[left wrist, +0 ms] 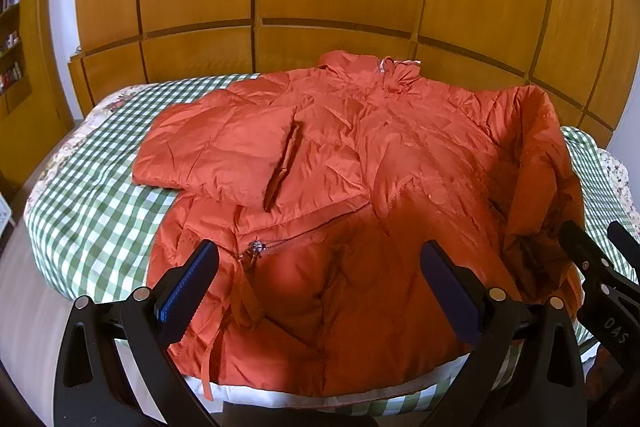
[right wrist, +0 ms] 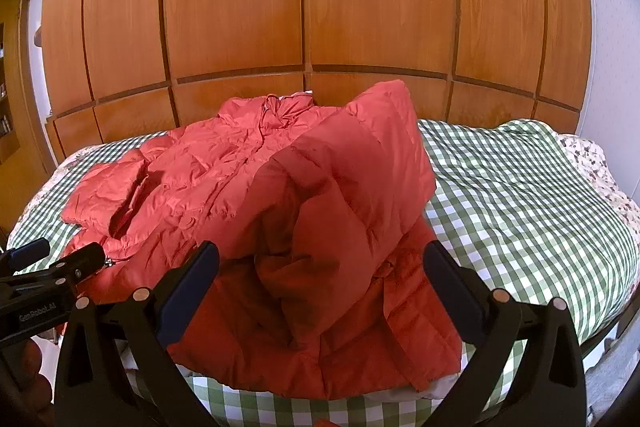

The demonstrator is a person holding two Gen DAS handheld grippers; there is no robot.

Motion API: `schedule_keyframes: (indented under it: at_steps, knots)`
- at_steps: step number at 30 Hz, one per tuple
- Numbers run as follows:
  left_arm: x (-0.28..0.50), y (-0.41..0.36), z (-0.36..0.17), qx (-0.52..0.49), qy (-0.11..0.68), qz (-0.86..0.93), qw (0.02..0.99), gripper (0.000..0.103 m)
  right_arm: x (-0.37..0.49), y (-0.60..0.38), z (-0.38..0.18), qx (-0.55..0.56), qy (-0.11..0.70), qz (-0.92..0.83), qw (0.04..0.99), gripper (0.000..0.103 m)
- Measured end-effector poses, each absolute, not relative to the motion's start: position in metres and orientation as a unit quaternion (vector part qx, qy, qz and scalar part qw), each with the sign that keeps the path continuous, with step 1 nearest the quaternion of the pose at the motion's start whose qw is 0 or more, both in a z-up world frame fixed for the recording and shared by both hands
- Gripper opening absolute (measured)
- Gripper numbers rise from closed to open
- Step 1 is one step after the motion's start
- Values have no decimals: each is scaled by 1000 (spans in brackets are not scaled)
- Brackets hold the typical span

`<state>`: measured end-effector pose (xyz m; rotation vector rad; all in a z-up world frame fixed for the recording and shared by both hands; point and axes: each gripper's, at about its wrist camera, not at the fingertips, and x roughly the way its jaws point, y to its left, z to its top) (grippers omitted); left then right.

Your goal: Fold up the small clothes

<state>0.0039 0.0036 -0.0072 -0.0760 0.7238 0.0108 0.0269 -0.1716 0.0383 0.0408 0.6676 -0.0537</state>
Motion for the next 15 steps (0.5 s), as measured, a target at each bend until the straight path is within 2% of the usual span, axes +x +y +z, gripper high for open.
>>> schedule_keyframes:
  at_steps: [15]
  knots:
    - [8,6,-12,-38,365,9,930,100,28,-170,38,19,329,-25,944,101]
